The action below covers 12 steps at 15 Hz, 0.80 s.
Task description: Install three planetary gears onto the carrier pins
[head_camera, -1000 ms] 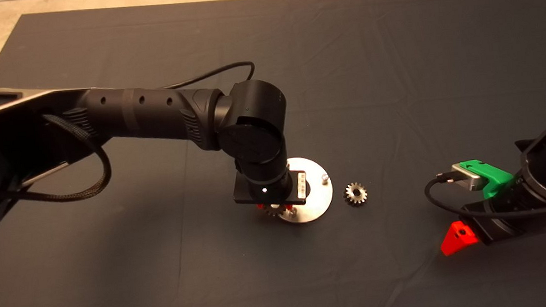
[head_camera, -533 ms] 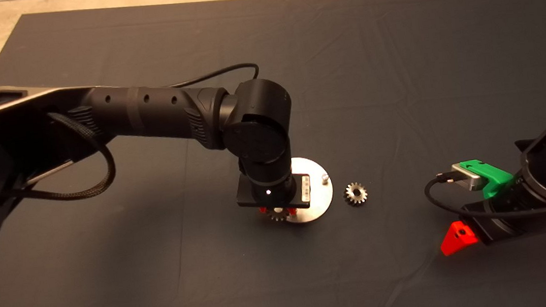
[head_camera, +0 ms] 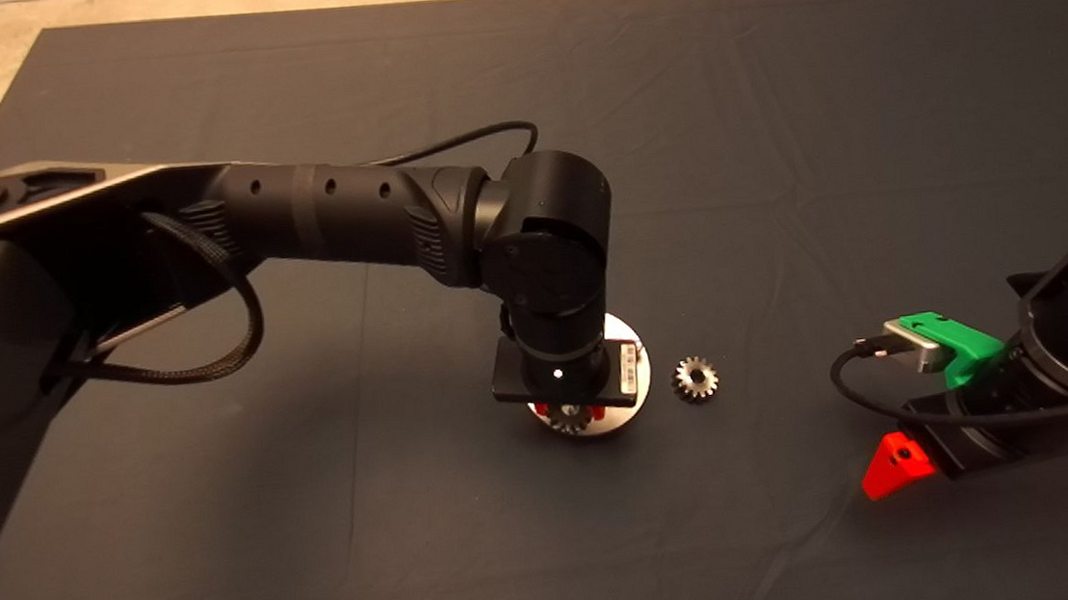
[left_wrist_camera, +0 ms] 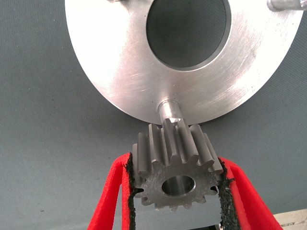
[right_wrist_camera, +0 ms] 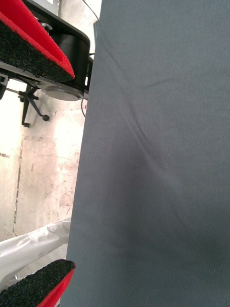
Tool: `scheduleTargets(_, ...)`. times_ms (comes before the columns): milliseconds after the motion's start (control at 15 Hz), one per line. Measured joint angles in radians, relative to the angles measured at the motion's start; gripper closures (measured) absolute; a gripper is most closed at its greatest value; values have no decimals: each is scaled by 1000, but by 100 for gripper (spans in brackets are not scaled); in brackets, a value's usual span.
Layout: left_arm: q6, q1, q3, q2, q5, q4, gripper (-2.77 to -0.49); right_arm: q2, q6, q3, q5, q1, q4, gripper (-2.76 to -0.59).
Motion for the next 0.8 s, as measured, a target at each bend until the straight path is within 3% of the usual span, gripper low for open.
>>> scheduleTargets(800, 18, 0, -6, 8, 0, -3, -80, 0, 0, 0, 0, 0, 0, -276)
